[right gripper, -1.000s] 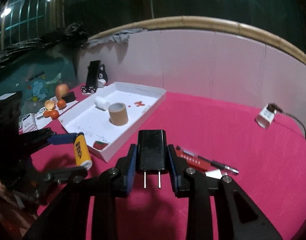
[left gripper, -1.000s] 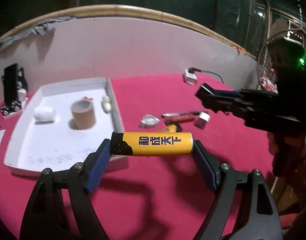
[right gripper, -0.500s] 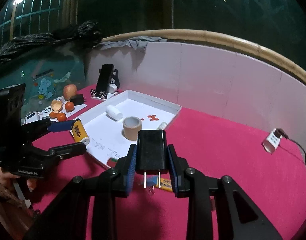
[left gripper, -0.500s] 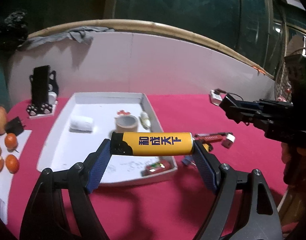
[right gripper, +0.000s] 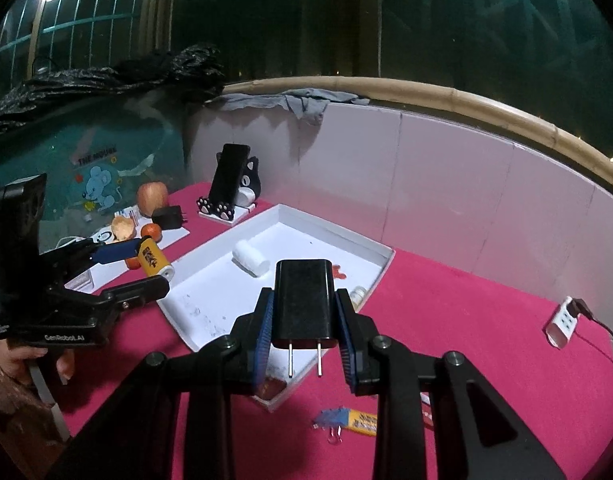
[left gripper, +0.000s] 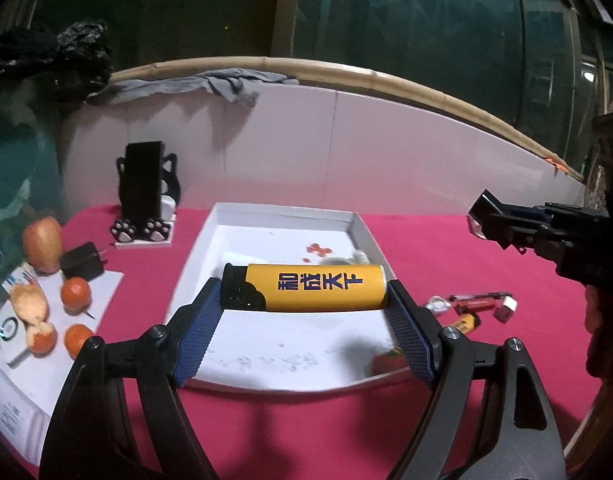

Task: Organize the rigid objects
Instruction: 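Carry the yellow lighter and black plug over the white tray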

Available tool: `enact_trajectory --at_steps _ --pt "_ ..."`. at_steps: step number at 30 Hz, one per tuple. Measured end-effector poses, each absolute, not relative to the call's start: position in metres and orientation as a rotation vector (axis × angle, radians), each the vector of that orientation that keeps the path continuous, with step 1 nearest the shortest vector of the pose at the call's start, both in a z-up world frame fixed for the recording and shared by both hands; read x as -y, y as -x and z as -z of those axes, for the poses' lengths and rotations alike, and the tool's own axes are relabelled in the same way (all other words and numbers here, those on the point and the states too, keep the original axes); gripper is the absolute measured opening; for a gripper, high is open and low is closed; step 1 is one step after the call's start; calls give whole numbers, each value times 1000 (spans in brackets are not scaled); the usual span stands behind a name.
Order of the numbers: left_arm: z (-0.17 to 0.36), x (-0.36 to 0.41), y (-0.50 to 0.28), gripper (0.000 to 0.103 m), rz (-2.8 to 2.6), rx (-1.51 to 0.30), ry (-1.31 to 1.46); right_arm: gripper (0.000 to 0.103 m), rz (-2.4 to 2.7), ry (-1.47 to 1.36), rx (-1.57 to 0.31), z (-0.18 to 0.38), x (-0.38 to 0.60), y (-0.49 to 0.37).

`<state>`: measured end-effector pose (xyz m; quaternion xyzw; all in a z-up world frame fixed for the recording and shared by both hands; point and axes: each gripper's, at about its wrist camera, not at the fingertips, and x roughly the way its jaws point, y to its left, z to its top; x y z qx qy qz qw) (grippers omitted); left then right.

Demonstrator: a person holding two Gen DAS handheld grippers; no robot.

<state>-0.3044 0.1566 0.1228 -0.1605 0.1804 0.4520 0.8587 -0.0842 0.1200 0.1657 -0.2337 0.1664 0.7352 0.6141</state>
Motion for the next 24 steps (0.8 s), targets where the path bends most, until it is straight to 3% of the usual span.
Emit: enact_trajectory --at_steps 24 --pt "-148 -202 329 81 -1026 -354 335 29 -1703 502 -390 -189 -170 101"
